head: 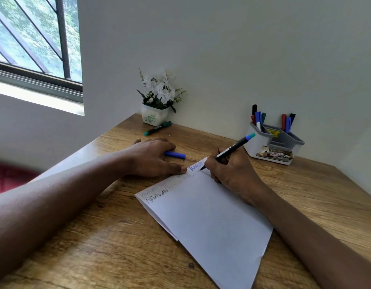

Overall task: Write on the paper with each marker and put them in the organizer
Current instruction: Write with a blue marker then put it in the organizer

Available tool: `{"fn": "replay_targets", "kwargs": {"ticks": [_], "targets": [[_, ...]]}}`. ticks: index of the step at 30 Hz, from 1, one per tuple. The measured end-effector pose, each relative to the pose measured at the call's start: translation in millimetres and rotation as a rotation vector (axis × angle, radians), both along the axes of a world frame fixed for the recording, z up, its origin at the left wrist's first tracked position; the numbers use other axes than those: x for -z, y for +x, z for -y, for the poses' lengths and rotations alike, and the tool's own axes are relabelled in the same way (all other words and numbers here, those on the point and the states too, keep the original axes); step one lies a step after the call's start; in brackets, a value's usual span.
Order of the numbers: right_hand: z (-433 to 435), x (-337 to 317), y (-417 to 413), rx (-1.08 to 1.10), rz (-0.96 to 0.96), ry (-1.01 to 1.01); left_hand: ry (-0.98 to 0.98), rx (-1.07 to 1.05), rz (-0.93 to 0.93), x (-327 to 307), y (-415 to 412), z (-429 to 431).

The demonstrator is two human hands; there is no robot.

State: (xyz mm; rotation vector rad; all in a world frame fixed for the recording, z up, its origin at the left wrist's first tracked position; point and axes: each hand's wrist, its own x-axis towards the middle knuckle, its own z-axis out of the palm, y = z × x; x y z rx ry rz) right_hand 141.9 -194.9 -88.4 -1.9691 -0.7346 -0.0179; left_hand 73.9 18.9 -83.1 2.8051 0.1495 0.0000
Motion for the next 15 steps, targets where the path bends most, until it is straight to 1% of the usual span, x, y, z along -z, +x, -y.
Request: {"fn": "replay_targets", "kwargs": {"ticks": [7,15], "targets": [[0.2,-1.2,-1.2,0.008,-0.009,-0.007,0.005,-0.001,-0.004,-1.7,-1.7,1.3],[-2.5,0.9,-1.6,0.056,0.032,-0.004,0.004,0.001,-0.003,-0.7,-1.1,0.7]]}}
